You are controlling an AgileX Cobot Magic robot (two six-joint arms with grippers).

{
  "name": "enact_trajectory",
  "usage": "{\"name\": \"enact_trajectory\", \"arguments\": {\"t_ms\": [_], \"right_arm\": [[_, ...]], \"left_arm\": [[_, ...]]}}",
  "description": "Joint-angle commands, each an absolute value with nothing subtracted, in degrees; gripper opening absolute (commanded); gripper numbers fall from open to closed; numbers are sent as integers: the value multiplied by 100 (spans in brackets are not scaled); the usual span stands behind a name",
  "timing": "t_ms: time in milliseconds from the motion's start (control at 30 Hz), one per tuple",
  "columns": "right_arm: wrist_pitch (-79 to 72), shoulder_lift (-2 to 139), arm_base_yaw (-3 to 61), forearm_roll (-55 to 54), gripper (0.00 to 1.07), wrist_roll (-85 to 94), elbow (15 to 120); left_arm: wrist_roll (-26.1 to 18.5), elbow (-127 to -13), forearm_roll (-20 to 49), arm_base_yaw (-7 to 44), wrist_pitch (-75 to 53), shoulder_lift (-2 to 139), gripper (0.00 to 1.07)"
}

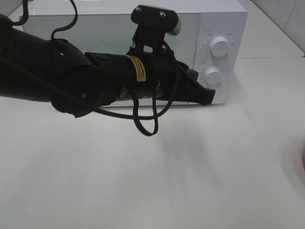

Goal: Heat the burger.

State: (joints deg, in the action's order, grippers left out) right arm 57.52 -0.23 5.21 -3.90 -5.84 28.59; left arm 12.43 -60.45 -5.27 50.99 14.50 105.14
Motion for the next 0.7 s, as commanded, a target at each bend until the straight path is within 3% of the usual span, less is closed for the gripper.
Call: {"name": "enact_trajectory", "arguments": {"t_ms": [33,67,100,133,167,700], "right_arm": [[5712,-183,481,-418,76,-539,2842],[5712,-183,481,-418,76,-539,2842],[5712,-183,481,-418,76,-539,2842],[5712,-183,481,-418,76,-539,2842],[5712,-183,481,-418,76,-539,2842],[5712,-183,481,-418,76,-539,2842]], "left_arm": [[1249,-5907,-487,5277,888,10290,13],[1249,-5838,-487,5374,510,10164,37],[1261,-5833,-464,5432,143,10067,69],[1261,-5833,-464,5432,143,10067,69],[1346,-5833,-367,5432,-155,9958,99],[1444,-5833,-407,5380,-2429,8589,98]]}}
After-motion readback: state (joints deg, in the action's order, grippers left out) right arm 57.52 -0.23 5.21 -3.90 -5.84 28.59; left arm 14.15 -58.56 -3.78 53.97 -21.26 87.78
